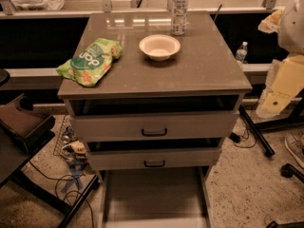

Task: Place green rice chip bag into bottom drawer

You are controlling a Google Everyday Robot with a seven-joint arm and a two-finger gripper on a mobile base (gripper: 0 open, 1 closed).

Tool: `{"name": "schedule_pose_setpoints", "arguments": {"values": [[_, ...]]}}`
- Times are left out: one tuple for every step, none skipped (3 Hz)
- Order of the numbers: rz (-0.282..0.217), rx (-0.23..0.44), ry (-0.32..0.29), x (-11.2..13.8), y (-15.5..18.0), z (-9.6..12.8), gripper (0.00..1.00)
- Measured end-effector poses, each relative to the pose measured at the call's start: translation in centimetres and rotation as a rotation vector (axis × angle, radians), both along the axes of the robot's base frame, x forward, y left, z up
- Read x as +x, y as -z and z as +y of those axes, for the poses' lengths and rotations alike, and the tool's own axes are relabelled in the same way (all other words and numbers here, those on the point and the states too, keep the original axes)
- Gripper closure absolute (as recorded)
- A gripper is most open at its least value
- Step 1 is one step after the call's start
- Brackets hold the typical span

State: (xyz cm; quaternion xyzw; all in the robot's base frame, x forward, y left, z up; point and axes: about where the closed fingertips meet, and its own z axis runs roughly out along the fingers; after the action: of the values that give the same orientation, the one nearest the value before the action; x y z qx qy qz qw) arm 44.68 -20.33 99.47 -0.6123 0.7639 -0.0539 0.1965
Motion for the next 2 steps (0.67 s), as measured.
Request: {"name": "schedule_pose_setpoints", "arguments": {"values": [[-0.098, -0.062, -0.145, 2.0, -1.2, 4.7, 0.00], [-0.211, -0.157, -0.363, 4.2, -2.1, 10.8, 0.00]]}}
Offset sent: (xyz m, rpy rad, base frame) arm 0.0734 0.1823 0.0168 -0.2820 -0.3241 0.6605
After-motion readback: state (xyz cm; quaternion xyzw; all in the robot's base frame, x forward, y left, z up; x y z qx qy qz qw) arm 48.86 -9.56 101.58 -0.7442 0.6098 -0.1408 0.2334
